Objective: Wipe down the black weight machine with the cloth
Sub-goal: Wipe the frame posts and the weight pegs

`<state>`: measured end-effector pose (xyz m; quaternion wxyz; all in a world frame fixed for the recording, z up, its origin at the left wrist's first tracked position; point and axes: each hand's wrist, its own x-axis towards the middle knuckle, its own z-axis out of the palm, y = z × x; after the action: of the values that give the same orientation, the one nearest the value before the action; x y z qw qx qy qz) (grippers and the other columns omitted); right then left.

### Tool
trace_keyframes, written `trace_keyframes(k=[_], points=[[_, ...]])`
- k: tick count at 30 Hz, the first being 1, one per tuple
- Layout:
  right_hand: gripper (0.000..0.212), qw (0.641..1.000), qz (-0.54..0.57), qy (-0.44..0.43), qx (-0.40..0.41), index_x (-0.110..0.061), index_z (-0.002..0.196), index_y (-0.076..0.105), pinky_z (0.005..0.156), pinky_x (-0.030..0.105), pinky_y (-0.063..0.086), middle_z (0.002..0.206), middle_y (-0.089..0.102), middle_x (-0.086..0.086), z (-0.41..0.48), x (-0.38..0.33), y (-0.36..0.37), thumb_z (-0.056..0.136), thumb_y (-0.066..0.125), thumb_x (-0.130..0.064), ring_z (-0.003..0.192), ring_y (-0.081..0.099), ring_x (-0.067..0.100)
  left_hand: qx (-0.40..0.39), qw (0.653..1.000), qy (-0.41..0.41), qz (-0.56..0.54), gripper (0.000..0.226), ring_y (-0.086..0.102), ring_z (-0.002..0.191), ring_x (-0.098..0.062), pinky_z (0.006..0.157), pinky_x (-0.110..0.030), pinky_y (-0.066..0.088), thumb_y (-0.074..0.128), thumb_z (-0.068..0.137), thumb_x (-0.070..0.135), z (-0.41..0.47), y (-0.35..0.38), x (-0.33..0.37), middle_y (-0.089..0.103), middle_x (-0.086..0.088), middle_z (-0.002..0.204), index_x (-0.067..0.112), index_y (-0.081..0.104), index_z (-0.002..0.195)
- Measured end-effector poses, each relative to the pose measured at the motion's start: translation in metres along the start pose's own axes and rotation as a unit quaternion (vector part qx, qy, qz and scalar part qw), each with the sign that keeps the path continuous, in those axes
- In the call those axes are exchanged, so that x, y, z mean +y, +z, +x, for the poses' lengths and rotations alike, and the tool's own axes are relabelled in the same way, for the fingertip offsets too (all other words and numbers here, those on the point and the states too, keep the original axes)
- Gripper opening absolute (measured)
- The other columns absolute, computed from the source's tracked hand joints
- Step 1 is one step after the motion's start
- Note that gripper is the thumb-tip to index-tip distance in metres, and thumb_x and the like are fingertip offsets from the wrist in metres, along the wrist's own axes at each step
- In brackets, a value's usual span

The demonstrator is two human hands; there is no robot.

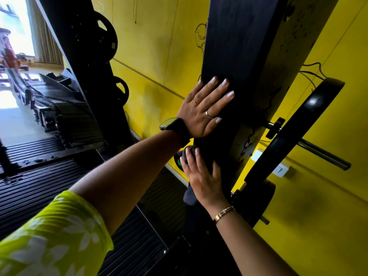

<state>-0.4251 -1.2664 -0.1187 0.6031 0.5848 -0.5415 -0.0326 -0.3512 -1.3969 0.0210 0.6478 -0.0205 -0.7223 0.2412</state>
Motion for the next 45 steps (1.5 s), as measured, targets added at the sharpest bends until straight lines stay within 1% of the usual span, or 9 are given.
trace_keyframes(k=[6, 10, 18, 22, 25, 29, 35, 40, 45], points=[[0.066, 0.993, 0.073, -0.045, -0.08, -0.026, 0.128, 0.063, 0.09, 0.049, 0.04, 0.148, 0.043, 0.003, -0.05, -0.012, 0.013, 0.065, 0.077, -0.009, 0.133, 0.032, 0.028, 0.007, 1.0, 0.002, -0.006, 0.057, -0.002, 0.15, -0.017, 0.121, -0.039, 0.006, 0.011, 0.103, 0.04, 0.001, 0.003, 0.0, -0.006, 0.005, 0.163, 0.022, 0.001, 0.156], [0.048, 0.997, 0.073, 0.029, -0.011, -0.029, 0.134, 0.05, 0.081, 0.048, 0.044, 0.148, 0.031, 0.003, -0.06, 0.007, 0.007, 0.088, 0.047, -0.013, 0.125, 0.038, 0.027, 0.007, 1.0, -0.003, -0.006, 0.057, -0.001, 0.15, -0.017, 0.121, -0.039, 0.007, 0.012, 0.103, 0.039, -0.001, 0.003, 0.0, -0.006, 0.005, 0.163, 0.022, 0.001, 0.156], [0.046, 0.992, 0.058, 0.074, 0.086, -0.028, 0.142, 0.039, 0.084, 0.047, 0.033, 0.132, 0.04, 0.003, -0.005, 0.019, 0.0, 0.1, 0.034, -0.009, 0.125, 0.038, 0.028, 0.005, 1.0, -0.016, 0.001, 0.057, 0.0, 0.15, -0.017, 0.121, -0.039, 0.008, 0.012, 0.103, 0.04, -0.002, 0.001, 0.003, -0.005, 0.006, 0.163, 0.022, 0.002, 0.156], [0.061, 0.998, 0.02, 0.01, 0.057, -0.024, 0.154, 0.017, 0.102, 0.057, 0.027, 0.149, 0.033, 0.005, -0.031, 0.008, 0.018, 0.099, 0.043, -0.014, 0.144, 0.016, 0.025, 0.006, 0.999, -0.037, 0.018, 0.056, 0.001, 0.15, -0.017, 0.121, -0.038, 0.009, 0.012, 0.104, 0.04, -0.003, -0.001, 0.006, -0.005, 0.006, 0.163, 0.022, 0.0, 0.156], [0.066, 0.998, 0.041, -0.012, 0.034, -0.023, 0.153, 0.026, 0.105, 0.067, 0.016, 0.153, 0.032, 0.004, -0.045, 0.005, 0.023, 0.094, 0.054, -0.032, 0.146, 0.011, 0.02, 0.004, 0.996, -0.088, 0.008, 0.056, -0.003, 0.15, -0.016, 0.122, -0.037, 0.005, 0.01, 0.104, 0.04, -0.01, 0.002, 0.023, -0.011, 0.007, 0.162, 0.022, -0.005, 0.155], [0.078, 0.995, 0.099, -0.011, 0.006, -0.026, 0.15, 0.032, 0.097, 0.071, 0.024, 0.152, 0.029, 0.001, -0.059, -0.001, 0.031, 0.082, 0.068, -0.039, 0.144, 0.01, 0.017, 0.009, 0.99, -0.139, -0.011, 0.058, -0.004, 0.15, -0.016, 0.122, -0.037, 0.004, 0.01, 0.104, 0.043, -0.016, 0.006, 0.041, -0.012, 0.006, 0.162, 0.021, -0.007, 0.155], [0.066, 0.989, 0.14, -0.035, 0.026, -0.021, 0.14, 0.038, 0.077, 0.051, 0.053, 0.142, 0.035, 0.003, -0.065, 0.011, 0.028, 0.078, 0.06, -0.014, 0.139, 0.013, 0.025, -0.011, 0.986, -0.163, 0.0, 0.061, -0.007, 0.149, -0.017, 0.122, -0.036, 0.002, 0.01, 0.103, 0.048, -0.037, 0.012, 0.058, -0.015, 0.004, 0.162, 0.022, -0.01, 0.154], [0.051, 0.978, 0.18, 0.015, 0.102, -0.024, 0.138, 0.041, 0.085, 0.051, 0.036, 0.146, 0.031, 0.002, -0.048, 0.022, 0.027, 0.089, 0.048, -0.017, 0.138, 0.017, 0.025, 0.007, 0.982, -0.188, 0.002, 0.059, -0.006, 0.15, -0.017, 0.122, -0.036, 0.002, 0.01, 0.103, 0.047, -0.039, 0.016, 0.062, -0.013, 0.005, 0.162, 0.023, -0.007, 0.155], [0.051, 0.981, 0.168, -0.021, 0.097, -0.02, 0.141, 0.039, 0.089, 0.052, 0.035, 0.148, 0.032, 0.006, -0.057, 0.014, 0.033, 0.091, 0.042, -0.014, 0.139, 0.014, 0.028, 0.005, 0.981, -0.195, 0.013, 0.059, -0.005, 0.15, -0.016, 0.122, -0.036, 0.003, 0.009, 0.103, 0.047, -0.041, 0.017, 0.064, -0.012, 0.006, 0.162, 0.024, -0.007, 0.155]])
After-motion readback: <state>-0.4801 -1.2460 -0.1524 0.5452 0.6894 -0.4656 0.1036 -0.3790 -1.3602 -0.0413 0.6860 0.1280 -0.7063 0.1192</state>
